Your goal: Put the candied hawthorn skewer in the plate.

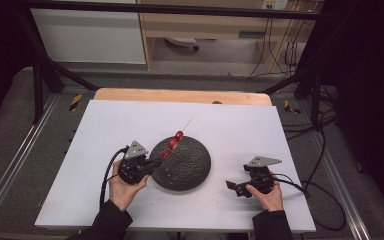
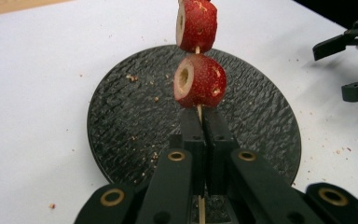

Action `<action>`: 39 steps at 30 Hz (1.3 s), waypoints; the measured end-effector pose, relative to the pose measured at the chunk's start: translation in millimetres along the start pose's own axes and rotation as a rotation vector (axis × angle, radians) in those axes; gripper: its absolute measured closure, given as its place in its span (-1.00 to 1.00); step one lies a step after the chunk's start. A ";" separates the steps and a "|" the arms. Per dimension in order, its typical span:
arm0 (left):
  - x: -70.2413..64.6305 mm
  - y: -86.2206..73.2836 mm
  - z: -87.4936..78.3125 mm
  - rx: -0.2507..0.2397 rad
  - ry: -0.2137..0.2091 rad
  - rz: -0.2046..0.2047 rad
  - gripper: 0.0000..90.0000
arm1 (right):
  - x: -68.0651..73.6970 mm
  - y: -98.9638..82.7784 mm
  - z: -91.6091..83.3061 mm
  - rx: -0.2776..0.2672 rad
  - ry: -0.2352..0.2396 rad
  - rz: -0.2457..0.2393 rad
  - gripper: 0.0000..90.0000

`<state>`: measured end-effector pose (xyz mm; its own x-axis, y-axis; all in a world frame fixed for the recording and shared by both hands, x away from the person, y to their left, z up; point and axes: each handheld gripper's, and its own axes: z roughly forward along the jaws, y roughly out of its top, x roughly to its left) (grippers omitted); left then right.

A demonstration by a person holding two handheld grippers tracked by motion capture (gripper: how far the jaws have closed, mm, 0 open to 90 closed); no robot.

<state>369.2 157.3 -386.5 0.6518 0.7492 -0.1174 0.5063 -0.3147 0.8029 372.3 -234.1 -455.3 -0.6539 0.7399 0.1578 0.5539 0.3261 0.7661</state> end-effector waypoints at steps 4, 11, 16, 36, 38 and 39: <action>0.2 0.4 6.8 0.046 0.005 0.000 0.96 | -1.7 -2.9 -1.8 0.006 -0.006 0.003 -0.98; -1.5 -3.9 22.0 0.120 0.024 0.004 0.96 | -0.8 -5.1 -4.0 0.012 -0.010 -0.005 -0.98; -3.0 -5.2 31.6 0.154 0.033 0.001 0.96 | -1.7 -5.4 -6.9 0.006 -0.009 0.000 -0.98; -12.2 -9.8 57.7 0.257 0.085 0.008 0.96 | -4.1 -7.2 -10.3 -0.009 -0.005 0.005 -0.98; -12.3 -10.1 58.1 0.257 0.085 0.009 0.96 | -4.3 -7.4 -10.1 -0.011 -0.007 0.007 -0.98; -12.4 -10.1 58.1 0.256 0.085 0.008 0.96 | -4.1 -7.5 -10.0 -0.009 -0.005 0.008 -0.98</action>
<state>388.9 117.3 -427.2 0.6121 0.7890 -0.0529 0.6344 -0.4501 0.6285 365.7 -245.5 -455.4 -0.6468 0.7456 0.1607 0.5542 0.3147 0.7706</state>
